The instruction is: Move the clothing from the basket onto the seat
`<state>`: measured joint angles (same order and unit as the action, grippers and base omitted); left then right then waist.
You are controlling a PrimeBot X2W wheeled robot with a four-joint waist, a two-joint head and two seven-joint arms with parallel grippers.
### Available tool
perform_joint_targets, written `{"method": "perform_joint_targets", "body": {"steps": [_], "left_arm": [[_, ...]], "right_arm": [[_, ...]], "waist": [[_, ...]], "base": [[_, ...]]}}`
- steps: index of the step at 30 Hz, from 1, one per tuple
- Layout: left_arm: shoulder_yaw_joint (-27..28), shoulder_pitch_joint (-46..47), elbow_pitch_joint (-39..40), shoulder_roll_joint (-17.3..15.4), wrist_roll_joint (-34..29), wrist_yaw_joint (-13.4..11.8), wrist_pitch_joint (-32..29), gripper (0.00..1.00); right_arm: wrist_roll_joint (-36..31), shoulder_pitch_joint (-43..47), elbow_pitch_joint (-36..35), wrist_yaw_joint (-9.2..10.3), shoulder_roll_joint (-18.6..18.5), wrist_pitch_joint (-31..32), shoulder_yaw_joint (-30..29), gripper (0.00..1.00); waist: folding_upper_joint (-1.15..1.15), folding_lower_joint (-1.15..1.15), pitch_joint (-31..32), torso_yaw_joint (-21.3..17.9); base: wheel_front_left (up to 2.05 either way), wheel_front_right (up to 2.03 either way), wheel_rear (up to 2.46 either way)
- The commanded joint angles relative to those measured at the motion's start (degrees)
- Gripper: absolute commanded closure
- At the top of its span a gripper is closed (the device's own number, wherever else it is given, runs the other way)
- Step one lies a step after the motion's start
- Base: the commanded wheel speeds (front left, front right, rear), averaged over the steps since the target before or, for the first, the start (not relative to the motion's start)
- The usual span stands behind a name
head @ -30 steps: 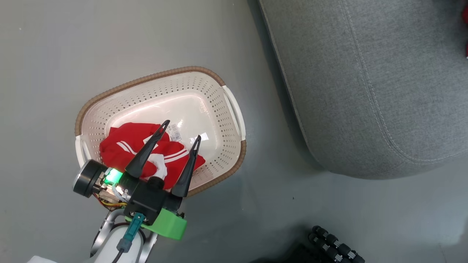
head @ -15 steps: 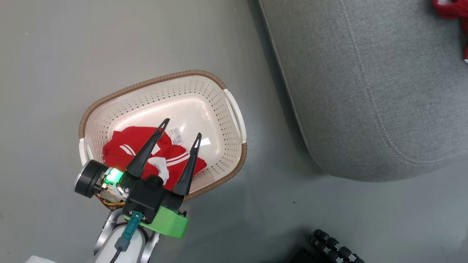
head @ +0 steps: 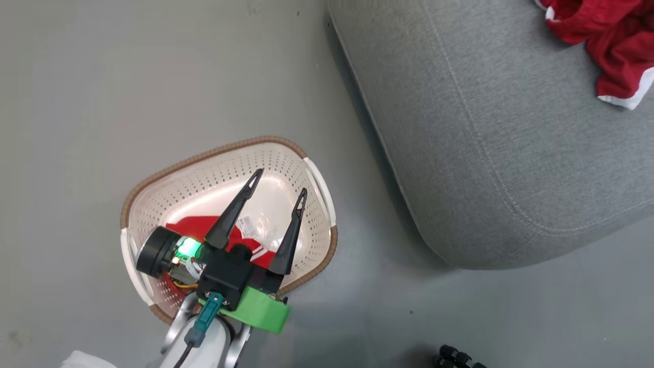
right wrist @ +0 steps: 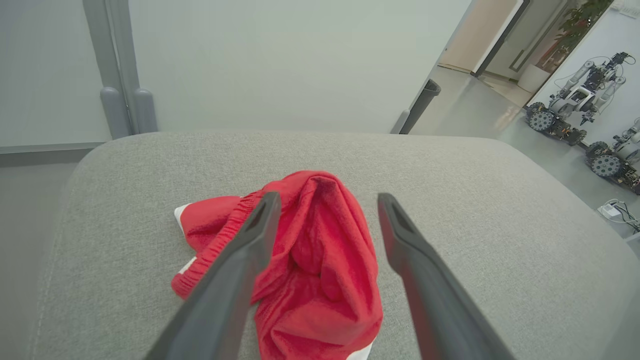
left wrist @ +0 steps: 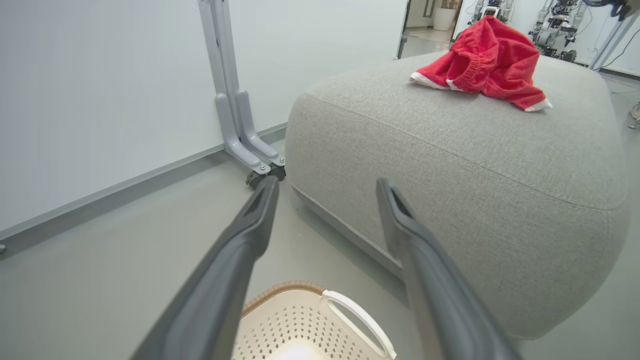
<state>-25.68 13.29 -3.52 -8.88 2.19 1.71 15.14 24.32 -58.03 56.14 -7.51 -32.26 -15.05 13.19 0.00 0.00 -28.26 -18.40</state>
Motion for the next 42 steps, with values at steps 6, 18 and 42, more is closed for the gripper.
{"method": "perform_joint_targets", "body": {"steps": [6,18,42], "left_arm": [[1.08,-1.50,-0.65,1.97,0.74,-0.58,0.01,0.00],[3.64,-4.79,-0.84,4.43,1.40,-1.53,0.01,0.00],[10.13,-12.39,0.50,5.90,2.60,-3.62,0.01,0.00]], "right_arm": [[2.07,4.09,-8.78,0.04,-1.27,-0.20,2.32,0.00],[0.99,15.41,-33.76,0.05,1.30,-0.19,-5.64,0.00],[-8.24,53.07,-63.71,0.04,22.96,-0.19,-11.62,0.00]], "waist": [[0.00,0.00,8.12,-2.14],[0.00,0.00,16.33,-2.88],[0.00,0.00,26.99,15.12]], "base": [[0.00,0.00,0.00],[0.00,0.00,0.00],[0.00,0.00,0.00]]}}
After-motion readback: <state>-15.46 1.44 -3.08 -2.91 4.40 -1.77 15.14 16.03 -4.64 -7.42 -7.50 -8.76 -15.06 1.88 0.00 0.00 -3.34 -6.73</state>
